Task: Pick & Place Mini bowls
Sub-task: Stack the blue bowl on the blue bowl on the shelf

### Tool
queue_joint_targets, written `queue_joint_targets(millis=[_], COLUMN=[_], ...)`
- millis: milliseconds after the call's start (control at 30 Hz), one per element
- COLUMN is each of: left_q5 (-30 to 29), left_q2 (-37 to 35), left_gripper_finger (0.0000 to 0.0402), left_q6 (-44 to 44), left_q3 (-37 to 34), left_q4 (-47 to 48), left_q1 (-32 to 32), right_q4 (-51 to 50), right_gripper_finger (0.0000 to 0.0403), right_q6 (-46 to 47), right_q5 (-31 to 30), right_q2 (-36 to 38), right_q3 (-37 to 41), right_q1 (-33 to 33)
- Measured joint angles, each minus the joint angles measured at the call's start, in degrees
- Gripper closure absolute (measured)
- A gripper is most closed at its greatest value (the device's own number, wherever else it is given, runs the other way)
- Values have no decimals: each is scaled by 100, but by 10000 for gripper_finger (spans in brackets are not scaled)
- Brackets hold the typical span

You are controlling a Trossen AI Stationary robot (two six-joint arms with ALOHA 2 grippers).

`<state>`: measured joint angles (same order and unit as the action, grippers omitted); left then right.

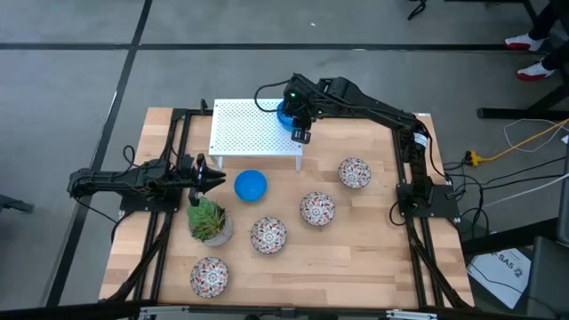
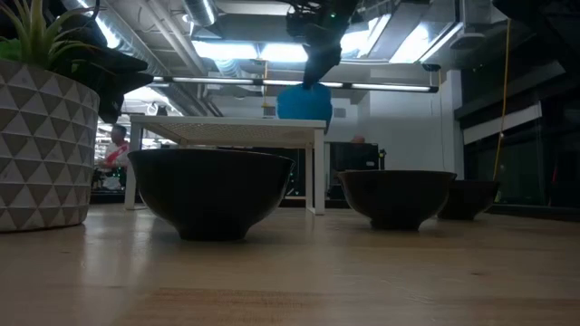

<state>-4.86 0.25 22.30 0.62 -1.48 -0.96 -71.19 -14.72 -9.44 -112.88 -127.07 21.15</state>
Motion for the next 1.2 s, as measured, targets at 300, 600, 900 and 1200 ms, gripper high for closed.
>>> queue_joint_targets(millis=[300,600,900,1200], left_q5=[0,0,0,0], left_q2=[0,0,0,0], left_gripper_finger=[302,302,302,302], left_q6=[1,-1,-2,0], left_q3=[0,0,0,0], left_q4=[0,0,2,0], left_q1=[0,1,-1,-1], right_q4=[280,284,96,210], right_gripper_finger=[251,279,365,394], right_q6=[421,835,1125,1067], right_q5=[171,71,408,447], right_q2=[2,7,-72,-92], right_q3=[-55,-381,-79,-145], right_q1=[2,11,97,169])
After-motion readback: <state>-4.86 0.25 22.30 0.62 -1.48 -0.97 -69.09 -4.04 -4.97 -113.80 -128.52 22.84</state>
